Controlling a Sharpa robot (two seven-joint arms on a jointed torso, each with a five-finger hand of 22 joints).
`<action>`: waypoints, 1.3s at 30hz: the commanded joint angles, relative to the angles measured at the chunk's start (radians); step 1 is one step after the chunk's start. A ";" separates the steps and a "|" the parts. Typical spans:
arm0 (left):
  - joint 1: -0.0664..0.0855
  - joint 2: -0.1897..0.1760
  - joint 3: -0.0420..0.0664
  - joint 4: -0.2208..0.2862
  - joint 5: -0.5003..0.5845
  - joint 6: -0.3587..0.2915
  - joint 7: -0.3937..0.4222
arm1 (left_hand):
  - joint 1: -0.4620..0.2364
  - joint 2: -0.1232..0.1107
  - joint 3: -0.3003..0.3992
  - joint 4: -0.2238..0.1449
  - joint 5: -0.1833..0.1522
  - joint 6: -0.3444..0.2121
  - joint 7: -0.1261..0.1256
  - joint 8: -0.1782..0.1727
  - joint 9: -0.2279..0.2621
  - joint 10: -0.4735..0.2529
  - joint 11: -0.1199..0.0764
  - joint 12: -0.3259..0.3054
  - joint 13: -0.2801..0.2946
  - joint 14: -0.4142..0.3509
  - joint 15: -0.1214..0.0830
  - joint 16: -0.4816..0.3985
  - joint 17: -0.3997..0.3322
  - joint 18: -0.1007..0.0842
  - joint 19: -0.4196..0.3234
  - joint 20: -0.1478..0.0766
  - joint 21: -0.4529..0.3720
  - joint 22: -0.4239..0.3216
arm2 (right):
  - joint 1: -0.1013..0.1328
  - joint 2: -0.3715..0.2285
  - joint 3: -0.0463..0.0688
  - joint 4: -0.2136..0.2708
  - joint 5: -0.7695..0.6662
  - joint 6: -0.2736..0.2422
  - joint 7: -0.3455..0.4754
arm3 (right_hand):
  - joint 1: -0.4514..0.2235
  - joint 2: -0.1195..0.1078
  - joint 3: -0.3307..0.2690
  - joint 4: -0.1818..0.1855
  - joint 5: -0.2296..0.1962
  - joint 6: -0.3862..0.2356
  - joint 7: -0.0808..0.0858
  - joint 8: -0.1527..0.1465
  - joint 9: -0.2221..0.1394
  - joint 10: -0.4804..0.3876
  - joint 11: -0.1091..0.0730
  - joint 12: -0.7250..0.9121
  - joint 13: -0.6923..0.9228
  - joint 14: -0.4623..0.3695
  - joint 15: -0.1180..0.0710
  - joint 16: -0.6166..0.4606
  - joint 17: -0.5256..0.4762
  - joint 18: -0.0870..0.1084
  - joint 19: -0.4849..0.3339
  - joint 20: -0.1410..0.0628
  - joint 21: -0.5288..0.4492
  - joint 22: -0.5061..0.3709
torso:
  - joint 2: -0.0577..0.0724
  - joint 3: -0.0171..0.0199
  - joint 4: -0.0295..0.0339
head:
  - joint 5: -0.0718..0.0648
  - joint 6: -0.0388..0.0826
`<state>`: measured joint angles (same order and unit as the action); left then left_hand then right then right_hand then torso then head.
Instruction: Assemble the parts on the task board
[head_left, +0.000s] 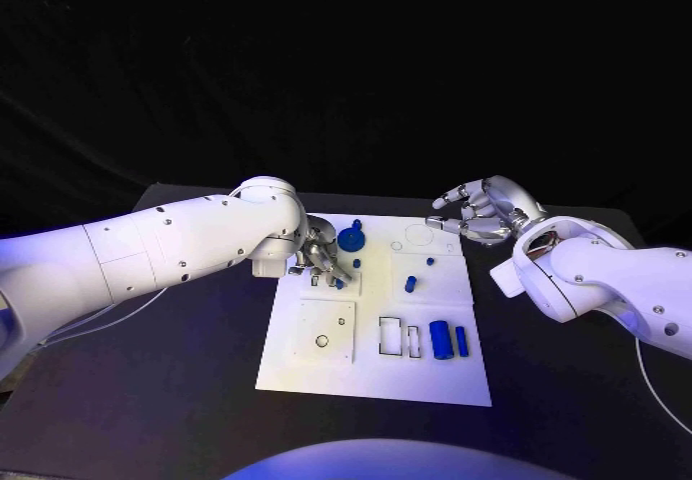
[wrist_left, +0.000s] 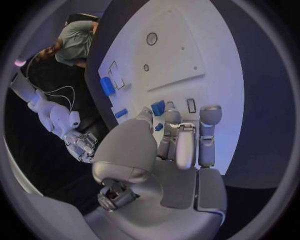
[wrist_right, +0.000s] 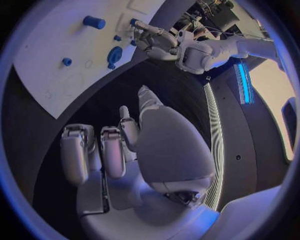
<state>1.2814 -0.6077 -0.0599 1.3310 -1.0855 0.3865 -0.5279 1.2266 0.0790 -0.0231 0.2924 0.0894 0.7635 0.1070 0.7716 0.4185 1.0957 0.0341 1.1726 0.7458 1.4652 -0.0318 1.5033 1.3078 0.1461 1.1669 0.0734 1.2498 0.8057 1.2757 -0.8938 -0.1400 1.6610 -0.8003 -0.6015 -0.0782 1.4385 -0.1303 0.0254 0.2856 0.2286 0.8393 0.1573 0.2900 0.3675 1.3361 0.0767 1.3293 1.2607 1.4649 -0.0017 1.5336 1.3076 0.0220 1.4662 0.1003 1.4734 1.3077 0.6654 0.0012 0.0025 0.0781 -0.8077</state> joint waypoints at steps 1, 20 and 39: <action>0.002 0.003 0.000 0.003 -0.002 0.011 -0.003 | 0.020 0.007 0.014 0.000 0.005 0.010 -0.002 -0.004 0.004 -0.002 -0.001 0.007 0.002 0.035 0.005 0.007 0.048 -0.005 0.001 0.003 0.005 0.002 | 0.000 0.002 0.000 -0.003 -0.013 0.017 -0.004 | 0.000 0.004 -0.003 0.002 0.003 0.001 0.001 0.003 -0.001 -0.008 -0.002 -0.005 -0.001 0.079 0.003 -0.002 0.143 0.006 0.045 0.007 -0.003 0.194 | -0.001 0.0008 0.0003 | 0.001 0.000; 0.002 0.008 0.001 0.009 0.035 -0.027 -0.002 | 0.099 0.000 0.137 -0.001 0.004 0.016 -0.012 -0.014 0.036 0.001 -0.011 0.012 0.015 0.039 -0.004 0.011 0.059 -0.007 -0.003 -0.004 0.021 0.017 | -0.003 0.014 -0.003 -0.021 -0.013 0.025 -0.008 | 0.000 0.006 -0.002 0.002 0.007 0.003 0.001 0.005 -0.001 -0.007 -0.002 -0.004 0.001 0.079 0.003 -0.002 0.145 0.005 0.046 0.007 -0.001 0.195 | 0.001 0.0005 0.0006 | -0.002 -0.006; 0.001 -0.013 0.007 0.029 0.109 -0.064 0.004 | 0.064 -0.212 0.794 -0.118 -0.011 -0.001 -0.023 0.057 0.210 0.036 -0.023 0.013 0.033 0.047 -0.015 0.017 0.079 -0.013 0.009 -0.015 0.053 0.056 | -0.004 0.016 -0.006 -0.030 -0.020 0.031 -0.016 | 0.000 0.008 -0.001 0.002 0.011 0.004 0.000 0.006 -0.001 -0.007 -0.003 -0.005 -0.001 0.079 0.003 -0.003 0.142 0.006 0.045 0.006 -0.003 0.194 | 0.001 0.0008 0.0007 | -0.001 -0.004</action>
<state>1.2815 -0.6193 -0.0543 1.3534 -1.0146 0.3526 -0.5291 1.3018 -0.1331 0.6238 0.3159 0.0807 0.7664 0.0889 0.8241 0.5130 1.1250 0.0125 1.1815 0.7780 1.4669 -0.0411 1.5152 1.3076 0.1465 1.1697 0.0559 1.2973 0.8583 1.2723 -0.8782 -0.1454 1.6309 -0.8050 -0.5864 -0.0912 1.4385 -0.1304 0.0254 0.2856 0.2345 0.8393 0.1573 0.2900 0.3677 1.3361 0.0767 1.3294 1.2609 1.4648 -0.0018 1.5335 1.3074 0.0220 1.4662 0.1003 1.4733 1.3074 0.6658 0.0013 0.0029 0.0767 -0.8126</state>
